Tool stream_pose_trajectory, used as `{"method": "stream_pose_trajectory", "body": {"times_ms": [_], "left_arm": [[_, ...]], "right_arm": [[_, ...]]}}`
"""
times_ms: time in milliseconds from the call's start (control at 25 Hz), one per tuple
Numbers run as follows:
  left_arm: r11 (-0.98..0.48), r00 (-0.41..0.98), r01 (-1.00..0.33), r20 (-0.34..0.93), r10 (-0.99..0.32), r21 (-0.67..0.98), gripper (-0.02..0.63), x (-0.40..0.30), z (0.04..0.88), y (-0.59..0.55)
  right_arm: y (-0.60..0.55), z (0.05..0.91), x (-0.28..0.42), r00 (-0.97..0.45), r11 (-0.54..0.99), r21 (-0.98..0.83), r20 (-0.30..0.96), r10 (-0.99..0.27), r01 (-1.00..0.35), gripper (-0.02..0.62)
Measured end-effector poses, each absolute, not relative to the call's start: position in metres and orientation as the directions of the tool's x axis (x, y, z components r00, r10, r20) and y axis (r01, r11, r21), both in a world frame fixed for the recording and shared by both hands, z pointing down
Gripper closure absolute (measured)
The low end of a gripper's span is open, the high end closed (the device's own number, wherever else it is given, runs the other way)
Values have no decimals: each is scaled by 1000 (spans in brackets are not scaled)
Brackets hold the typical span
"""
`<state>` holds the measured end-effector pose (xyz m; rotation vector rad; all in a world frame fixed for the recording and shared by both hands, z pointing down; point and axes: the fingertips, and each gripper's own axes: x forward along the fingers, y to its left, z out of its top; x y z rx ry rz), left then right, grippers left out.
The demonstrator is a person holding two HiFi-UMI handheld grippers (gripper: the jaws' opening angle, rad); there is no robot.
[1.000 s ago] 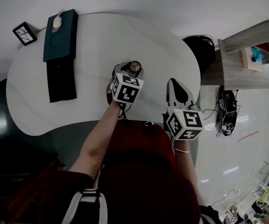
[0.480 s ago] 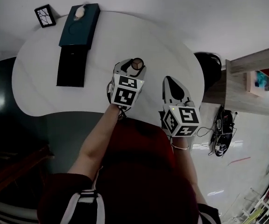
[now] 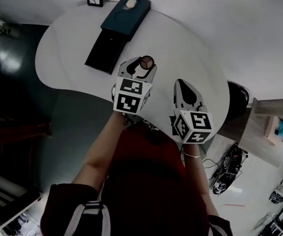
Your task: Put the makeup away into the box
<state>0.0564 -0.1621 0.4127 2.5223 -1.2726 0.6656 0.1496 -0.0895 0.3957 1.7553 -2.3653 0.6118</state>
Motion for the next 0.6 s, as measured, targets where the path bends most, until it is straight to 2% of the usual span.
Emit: {"method": "stream_pose_trajectory", "body": {"times_ms": [320, 600], "left_arm": [[-411, 351, -912, 489, -799, -17, 373, -22, 399, -153], [-312, 253, -949, 500, -828, -36, 373, -75, 401, -150]], "right_arm": [[-94, 395, 98, -466, 401, -248, 333, -820, -882, 580], [-102, 399, 52, -559, 500, -251, 340, -756, -829, 580]]}}
